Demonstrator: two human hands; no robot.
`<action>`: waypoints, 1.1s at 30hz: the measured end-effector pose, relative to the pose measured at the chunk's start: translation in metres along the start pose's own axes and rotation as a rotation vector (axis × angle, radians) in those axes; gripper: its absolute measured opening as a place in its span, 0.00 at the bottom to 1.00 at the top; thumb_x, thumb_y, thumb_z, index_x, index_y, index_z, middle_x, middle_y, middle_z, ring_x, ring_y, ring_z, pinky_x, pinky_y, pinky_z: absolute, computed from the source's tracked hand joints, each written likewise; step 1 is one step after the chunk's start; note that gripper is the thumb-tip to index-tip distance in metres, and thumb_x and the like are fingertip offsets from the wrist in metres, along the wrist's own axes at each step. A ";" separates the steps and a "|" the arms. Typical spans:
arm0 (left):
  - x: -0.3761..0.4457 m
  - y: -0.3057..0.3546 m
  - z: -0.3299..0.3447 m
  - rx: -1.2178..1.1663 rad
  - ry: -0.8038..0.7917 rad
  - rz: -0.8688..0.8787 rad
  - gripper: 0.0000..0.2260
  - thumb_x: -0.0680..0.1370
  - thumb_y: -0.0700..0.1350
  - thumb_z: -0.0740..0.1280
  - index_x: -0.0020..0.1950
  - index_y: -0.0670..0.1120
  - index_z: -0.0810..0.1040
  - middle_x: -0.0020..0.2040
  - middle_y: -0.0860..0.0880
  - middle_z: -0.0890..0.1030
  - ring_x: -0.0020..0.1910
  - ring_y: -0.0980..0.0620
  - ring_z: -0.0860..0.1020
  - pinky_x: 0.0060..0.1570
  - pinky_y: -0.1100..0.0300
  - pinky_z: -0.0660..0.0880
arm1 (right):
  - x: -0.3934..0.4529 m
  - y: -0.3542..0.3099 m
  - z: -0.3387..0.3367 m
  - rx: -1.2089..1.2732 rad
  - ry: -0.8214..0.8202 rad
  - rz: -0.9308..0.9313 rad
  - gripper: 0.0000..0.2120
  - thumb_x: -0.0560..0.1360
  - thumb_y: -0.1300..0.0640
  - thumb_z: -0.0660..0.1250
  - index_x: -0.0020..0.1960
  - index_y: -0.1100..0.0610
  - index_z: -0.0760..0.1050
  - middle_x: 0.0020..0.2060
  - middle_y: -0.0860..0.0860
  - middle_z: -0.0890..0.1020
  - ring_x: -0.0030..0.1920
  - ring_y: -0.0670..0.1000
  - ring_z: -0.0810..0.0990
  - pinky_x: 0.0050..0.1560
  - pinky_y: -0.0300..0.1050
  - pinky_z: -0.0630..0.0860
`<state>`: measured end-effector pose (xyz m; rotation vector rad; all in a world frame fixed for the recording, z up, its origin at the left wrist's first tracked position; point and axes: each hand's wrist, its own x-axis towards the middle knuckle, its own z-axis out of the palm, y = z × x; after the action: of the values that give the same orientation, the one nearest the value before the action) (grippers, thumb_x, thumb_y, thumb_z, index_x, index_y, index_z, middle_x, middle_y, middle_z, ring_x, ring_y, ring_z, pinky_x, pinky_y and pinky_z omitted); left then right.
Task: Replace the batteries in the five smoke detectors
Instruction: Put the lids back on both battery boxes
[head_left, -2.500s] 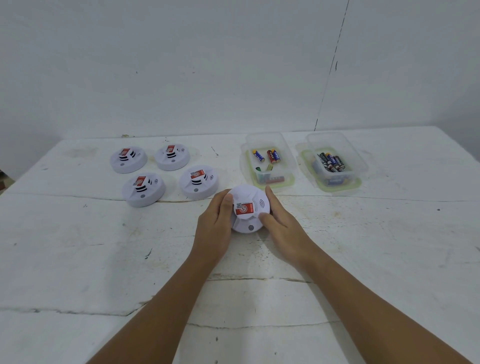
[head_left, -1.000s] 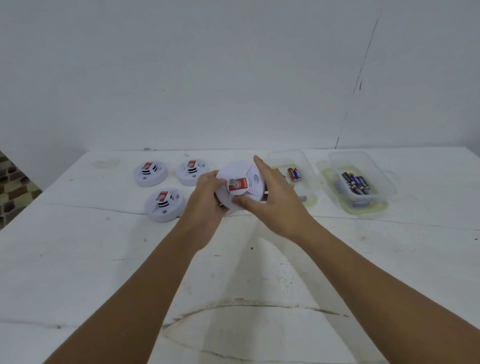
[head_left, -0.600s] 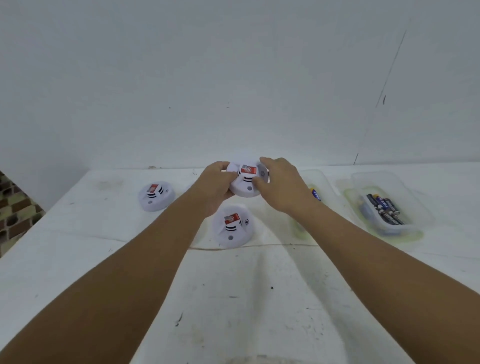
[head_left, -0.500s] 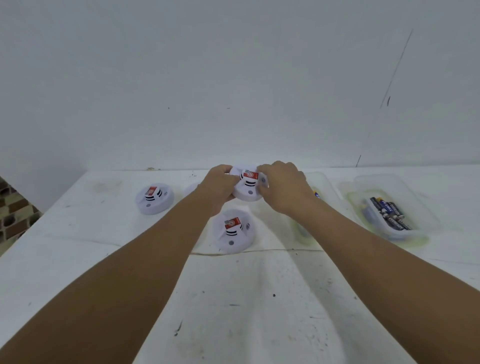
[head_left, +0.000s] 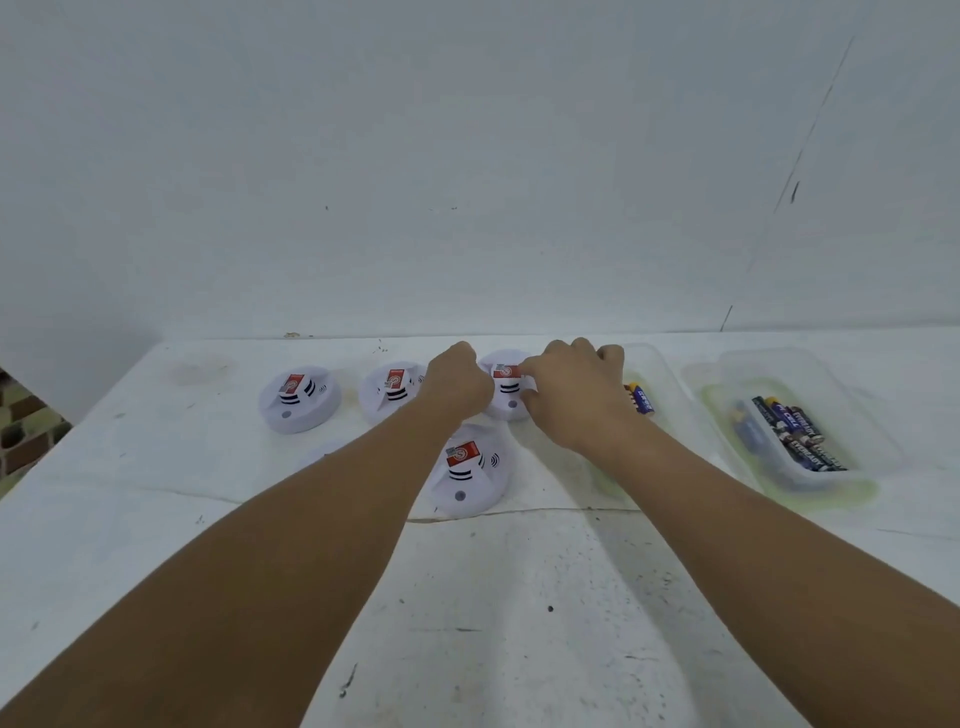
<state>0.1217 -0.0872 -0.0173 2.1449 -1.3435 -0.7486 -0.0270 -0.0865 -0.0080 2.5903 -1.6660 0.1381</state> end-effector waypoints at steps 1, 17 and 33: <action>0.000 0.000 0.000 0.048 -0.001 0.012 0.06 0.82 0.39 0.61 0.56 0.48 0.67 0.54 0.47 0.71 0.51 0.46 0.71 0.50 0.55 0.71 | -0.003 0.001 0.001 0.014 0.003 0.002 0.10 0.81 0.55 0.63 0.59 0.47 0.79 0.47 0.48 0.71 0.57 0.56 0.73 0.52 0.53 0.57; -0.048 0.027 0.012 0.150 0.222 0.295 0.13 0.81 0.39 0.63 0.65 0.43 0.72 0.61 0.40 0.71 0.55 0.40 0.75 0.49 0.50 0.74 | -0.076 0.068 -0.016 0.219 0.009 0.119 0.11 0.80 0.52 0.61 0.60 0.51 0.75 0.55 0.50 0.77 0.56 0.56 0.74 0.51 0.51 0.70; -0.163 0.032 0.061 -0.481 -0.312 -0.202 0.22 0.83 0.63 0.62 0.51 0.42 0.76 0.44 0.43 0.81 0.34 0.49 0.77 0.34 0.60 0.75 | -0.120 0.088 -0.004 0.069 0.030 -0.054 0.16 0.79 0.62 0.62 0.57 0.43 0.79 0.48 0.46 0.82 0.54 0.52 0.81 0.67 0.52 0.63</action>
<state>0.0007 0.0422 -0.0098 1.8376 -0.9598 -1.3785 -0.1569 -0.0143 -0.0164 2.6666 -1.6082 0.2348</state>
